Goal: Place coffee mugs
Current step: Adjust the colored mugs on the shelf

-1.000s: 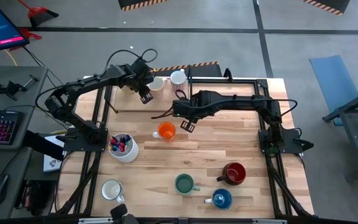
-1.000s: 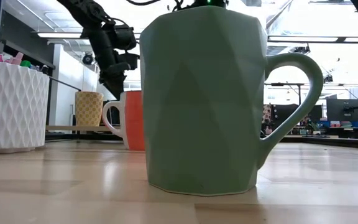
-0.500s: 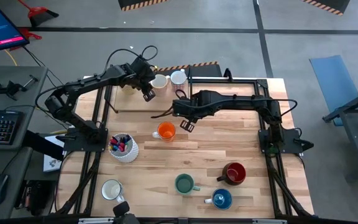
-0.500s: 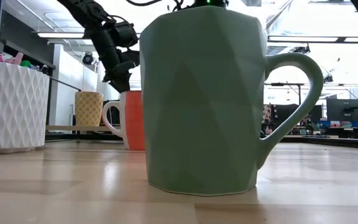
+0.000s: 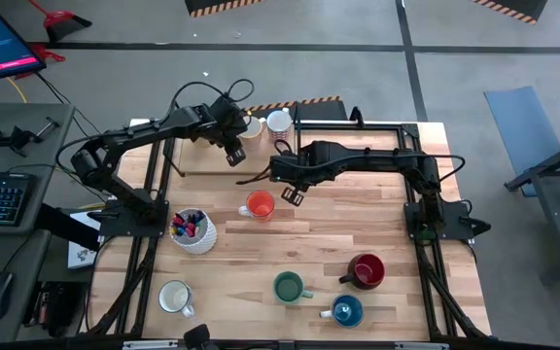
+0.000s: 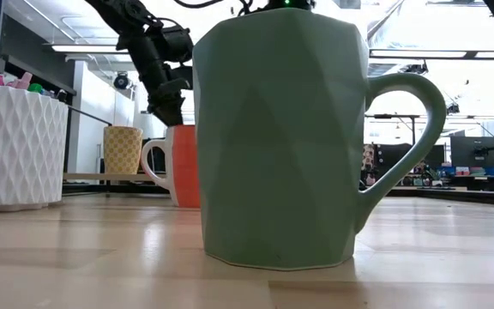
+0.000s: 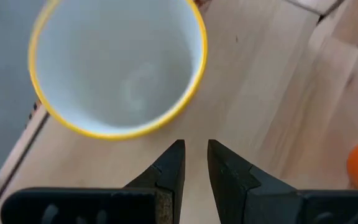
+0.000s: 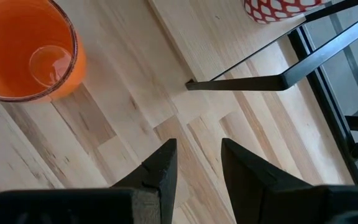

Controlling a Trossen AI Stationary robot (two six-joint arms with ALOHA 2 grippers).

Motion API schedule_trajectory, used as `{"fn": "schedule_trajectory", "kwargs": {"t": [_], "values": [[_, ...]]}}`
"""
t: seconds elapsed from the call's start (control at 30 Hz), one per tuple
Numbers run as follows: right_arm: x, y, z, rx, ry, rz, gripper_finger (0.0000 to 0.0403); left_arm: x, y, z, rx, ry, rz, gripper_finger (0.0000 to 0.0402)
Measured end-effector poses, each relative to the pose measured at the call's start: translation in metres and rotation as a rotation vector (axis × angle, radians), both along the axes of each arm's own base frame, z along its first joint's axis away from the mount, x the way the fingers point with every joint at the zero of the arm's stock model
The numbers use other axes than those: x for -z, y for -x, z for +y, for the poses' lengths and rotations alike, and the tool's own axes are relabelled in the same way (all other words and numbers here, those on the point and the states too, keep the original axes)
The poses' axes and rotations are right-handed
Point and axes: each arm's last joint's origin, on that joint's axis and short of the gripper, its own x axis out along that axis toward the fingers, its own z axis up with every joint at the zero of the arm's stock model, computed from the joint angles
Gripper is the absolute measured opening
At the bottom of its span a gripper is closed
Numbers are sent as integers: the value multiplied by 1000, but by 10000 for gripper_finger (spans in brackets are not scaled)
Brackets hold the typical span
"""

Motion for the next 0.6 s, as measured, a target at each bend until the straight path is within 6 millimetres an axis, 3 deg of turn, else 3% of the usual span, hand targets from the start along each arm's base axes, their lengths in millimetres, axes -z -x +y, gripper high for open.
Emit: {"fn": "schedule_trajectory", "kwargs": {"t": [0.3,0.6], "values": [[0,0,6,3,-10,-9,103,-2,0,4,6,-30,-17,60],[0,-1,10,-3,-11,-10,103,15,-9,9,9,-23,19,60]]}}
